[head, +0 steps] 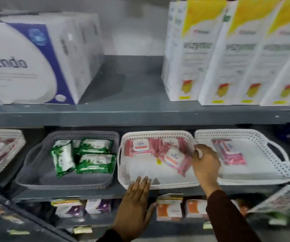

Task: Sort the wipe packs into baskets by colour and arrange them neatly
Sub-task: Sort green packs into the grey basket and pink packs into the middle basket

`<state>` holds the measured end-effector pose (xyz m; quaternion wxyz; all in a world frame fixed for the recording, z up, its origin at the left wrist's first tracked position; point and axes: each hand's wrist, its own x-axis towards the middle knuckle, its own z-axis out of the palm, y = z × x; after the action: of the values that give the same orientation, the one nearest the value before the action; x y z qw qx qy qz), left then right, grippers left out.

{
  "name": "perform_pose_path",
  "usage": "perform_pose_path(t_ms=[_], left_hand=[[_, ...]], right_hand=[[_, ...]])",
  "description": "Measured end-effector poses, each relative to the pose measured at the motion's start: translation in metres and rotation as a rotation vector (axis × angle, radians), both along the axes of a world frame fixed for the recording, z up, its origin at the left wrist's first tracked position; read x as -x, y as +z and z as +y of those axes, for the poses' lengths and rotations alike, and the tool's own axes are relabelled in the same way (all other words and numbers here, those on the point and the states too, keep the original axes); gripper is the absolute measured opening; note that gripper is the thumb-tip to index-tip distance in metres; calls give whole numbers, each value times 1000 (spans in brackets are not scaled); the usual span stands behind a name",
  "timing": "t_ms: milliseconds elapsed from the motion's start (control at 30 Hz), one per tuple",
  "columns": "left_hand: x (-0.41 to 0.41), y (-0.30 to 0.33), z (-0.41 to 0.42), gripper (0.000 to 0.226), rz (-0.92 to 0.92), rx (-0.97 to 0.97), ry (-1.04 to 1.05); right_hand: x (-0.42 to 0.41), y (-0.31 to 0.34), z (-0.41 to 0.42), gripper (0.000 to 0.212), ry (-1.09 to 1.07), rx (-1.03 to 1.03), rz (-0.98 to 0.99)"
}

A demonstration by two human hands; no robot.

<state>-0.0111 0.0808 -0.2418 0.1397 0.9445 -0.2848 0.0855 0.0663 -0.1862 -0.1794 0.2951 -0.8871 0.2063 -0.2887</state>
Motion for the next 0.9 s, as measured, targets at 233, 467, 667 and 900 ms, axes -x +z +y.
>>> perform_pose_path(t_ms=[233,467,667,900], left_hand=[[0,6,-98,66,-16,-49,-71],[6,8,-138,65,-4,-35,-15],[4,8,-106,62,-6,-32,7],[6,6,-66,60,-22,-22,50]], right_hand=[[4,-12,-128,51,-193,20,472],[-18,-22,-172,73,-143,-105,510],[-19,-22,-186,47,-148,-153,220],[-37,-30,-169,62,-72,-226,471]])
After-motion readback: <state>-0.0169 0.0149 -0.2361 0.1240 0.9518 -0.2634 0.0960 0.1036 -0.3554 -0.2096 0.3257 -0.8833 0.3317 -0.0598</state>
